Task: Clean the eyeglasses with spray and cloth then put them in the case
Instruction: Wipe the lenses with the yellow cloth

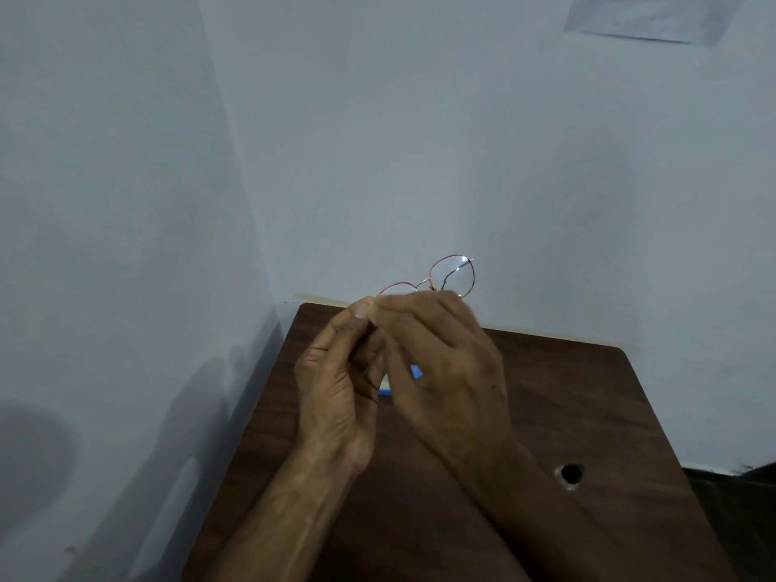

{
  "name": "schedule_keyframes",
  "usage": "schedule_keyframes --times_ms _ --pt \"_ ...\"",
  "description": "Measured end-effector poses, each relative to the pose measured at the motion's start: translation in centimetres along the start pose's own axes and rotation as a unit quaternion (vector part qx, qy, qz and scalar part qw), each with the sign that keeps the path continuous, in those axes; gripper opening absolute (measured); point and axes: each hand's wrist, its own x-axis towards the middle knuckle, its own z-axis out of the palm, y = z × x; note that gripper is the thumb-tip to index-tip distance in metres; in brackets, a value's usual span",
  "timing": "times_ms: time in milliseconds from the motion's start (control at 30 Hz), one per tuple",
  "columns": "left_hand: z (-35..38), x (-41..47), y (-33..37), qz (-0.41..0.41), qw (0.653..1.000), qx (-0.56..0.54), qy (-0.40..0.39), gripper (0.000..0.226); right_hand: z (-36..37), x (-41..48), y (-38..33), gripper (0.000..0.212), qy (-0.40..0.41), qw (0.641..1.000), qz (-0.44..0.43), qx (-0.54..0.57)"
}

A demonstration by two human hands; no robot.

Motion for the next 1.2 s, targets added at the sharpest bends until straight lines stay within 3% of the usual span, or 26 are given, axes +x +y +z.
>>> schedule_keyframes --times_ms 200,367,600,833,1033,1200 --pt "0.1 -0.1 0.0 0.001 0.999 -0.033 0.000 0.023 -1.1 0.7 2.2 0.018 0.028 0.997 0.027 -0.061" --pt "0.7 -0.2 0.2 0.012 0.999 -0.033 -0.004 0.015 -1.0 0.7 1.9 0.022 0.023 0.997 -0.006 -0.077" --pt "0.2 -0.4 0.4 0.012 1.000 -0.020 0.003 0.022 -2.3 2.5 4.8 0.018 0.078 0.985 0.084 -0.125" --pt "0.1 0.0 0.7 0.017 0.999 -0.030 0.012 0.013 -1.0 0.5 2.5 0.018 0.014 0.997 0.024 -0.077" --pt "-0.3 0.2 1.0 0.019 0.999 -0.040 0.005 0.017 -1.1 1.8 3.1 0.019 0.053 0.990 0.072 -0.109" --pt "-0.3 0.6 0.7 0.005 1.000 -0.030 0.006 0.028 0.5 1.2 0.2 0.021 0.027 0.999 0.015 -0.041"
